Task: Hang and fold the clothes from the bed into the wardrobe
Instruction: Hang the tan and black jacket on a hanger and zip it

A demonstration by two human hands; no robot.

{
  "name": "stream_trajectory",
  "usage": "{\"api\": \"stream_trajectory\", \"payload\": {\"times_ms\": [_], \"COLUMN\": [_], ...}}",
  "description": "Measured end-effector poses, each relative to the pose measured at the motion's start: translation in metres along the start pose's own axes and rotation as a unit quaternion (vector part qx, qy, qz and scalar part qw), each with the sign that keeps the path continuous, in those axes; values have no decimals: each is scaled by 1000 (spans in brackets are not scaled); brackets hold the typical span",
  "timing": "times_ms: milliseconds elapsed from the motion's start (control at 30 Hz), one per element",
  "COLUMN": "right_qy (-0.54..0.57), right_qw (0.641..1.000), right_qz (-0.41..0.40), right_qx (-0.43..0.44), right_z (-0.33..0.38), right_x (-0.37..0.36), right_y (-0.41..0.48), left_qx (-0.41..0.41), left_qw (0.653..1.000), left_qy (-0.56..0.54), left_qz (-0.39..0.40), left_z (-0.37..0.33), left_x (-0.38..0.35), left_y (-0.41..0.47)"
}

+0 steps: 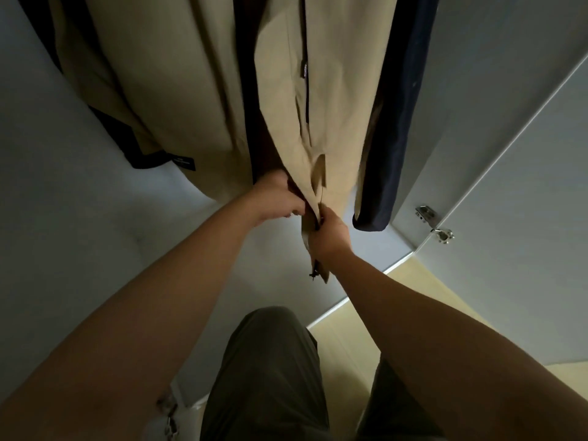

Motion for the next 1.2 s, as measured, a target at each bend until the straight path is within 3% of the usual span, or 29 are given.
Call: {"api": "stream_trajectory", "payload": {"times_ms": [233,367,500,600,733,800,900,1067,1200], "right_qy": [129,156,216,285,283,296,371,506,542], "right_qw": [981,974,966,944,948,946,918,844,819], "right_qz": [141,165,132,140,115,107,103,129,123], "right_qx": [-35,-26,-55,-91,-87,-81,-97,-122,-142], "right_z": [6,12,11,13,17,17,18,27,25], "right_x": [0,-2,-1,-3,0,2,2,-1,0], "right_y": [-3,-6,-7,-6,-4,-3,-3,0,3], "left_qx": [-20,-19,-7,17,57,57,74,123,123], "left_qw": [995,993,989,996,986,981,990,975,975], "left_qy": [65,55,20,12,-154,-183,-120,-180,-154], "left_qz": [-71,-105,-146,-90,-22,-5,-3,-45,-102], "left_z": [27,35,55,78,97,98,105,120,118], "left_x": [1,11,21,10,-3,-5,-12,-23,-26], "left_y": [0,-4,-18,-26,-32,-34,-38,-41,-39]}}
Point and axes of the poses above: each hand's wrist, its own y-axis towards the middle knuckle, its own x-axis out of the back of the hand, z = x × y, the point moved 6 cm from there along y, towards the middle knuckle, and after that the axes turned 11 degrees about -y, right-handed, at the moved point
